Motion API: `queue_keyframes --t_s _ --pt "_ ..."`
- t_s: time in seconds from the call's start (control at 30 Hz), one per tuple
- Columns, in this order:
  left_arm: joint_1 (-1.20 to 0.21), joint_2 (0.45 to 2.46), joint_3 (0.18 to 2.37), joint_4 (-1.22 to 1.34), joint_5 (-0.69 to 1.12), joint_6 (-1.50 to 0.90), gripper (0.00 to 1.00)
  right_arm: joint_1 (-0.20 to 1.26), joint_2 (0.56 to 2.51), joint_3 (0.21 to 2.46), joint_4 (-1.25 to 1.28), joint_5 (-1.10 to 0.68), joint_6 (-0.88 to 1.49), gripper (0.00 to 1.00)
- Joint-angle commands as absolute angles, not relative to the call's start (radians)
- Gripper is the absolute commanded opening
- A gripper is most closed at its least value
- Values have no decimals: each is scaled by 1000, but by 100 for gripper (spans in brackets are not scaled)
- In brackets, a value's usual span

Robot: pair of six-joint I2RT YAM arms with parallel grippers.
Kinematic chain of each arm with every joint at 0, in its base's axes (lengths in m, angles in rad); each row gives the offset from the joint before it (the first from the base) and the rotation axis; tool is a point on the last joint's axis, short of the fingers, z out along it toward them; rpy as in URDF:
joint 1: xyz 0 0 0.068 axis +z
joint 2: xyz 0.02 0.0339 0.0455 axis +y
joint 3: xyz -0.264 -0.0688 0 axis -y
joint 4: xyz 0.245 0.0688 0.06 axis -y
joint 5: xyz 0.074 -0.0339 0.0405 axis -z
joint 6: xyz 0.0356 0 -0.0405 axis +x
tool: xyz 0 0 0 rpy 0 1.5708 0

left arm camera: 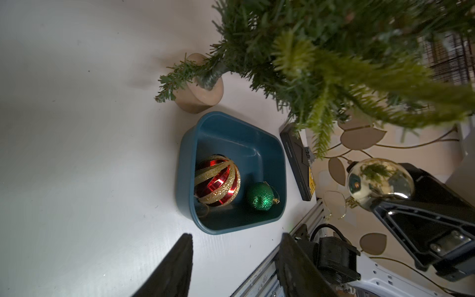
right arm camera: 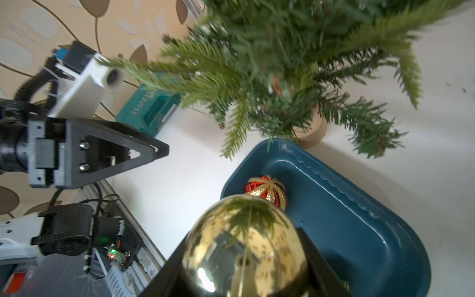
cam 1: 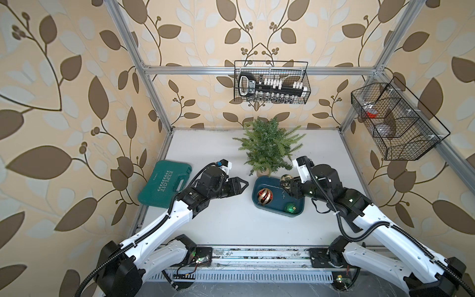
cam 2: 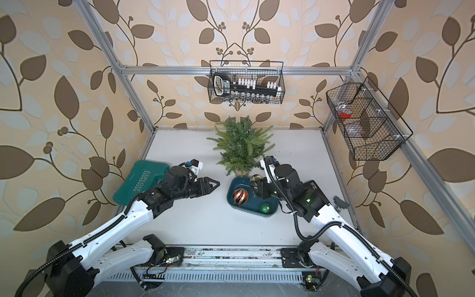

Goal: Decorate the small christmas tree with ornaments
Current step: Pick up an ornament from the container.

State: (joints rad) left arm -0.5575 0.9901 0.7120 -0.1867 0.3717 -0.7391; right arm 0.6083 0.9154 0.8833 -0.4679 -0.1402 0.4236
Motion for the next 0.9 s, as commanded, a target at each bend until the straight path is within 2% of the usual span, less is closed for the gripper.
queue_keyframes --t_s 0.0,0.37,0.53,0.87 --pt "-563 966 780 -135 431 -732 55 607 916 974 -506 -161 434 52" --pt "-565 1019 962 -190 469 -710 58 555 1031 1298 -619 -27 407 52" --pt "-565 1050 1032 -202 485 -704 59 427 1051 1407 -625 -81 405 52" --pt "-565 1106 1120 -218 499 -684 62 268 1118 1503 -600 -215 423 52"
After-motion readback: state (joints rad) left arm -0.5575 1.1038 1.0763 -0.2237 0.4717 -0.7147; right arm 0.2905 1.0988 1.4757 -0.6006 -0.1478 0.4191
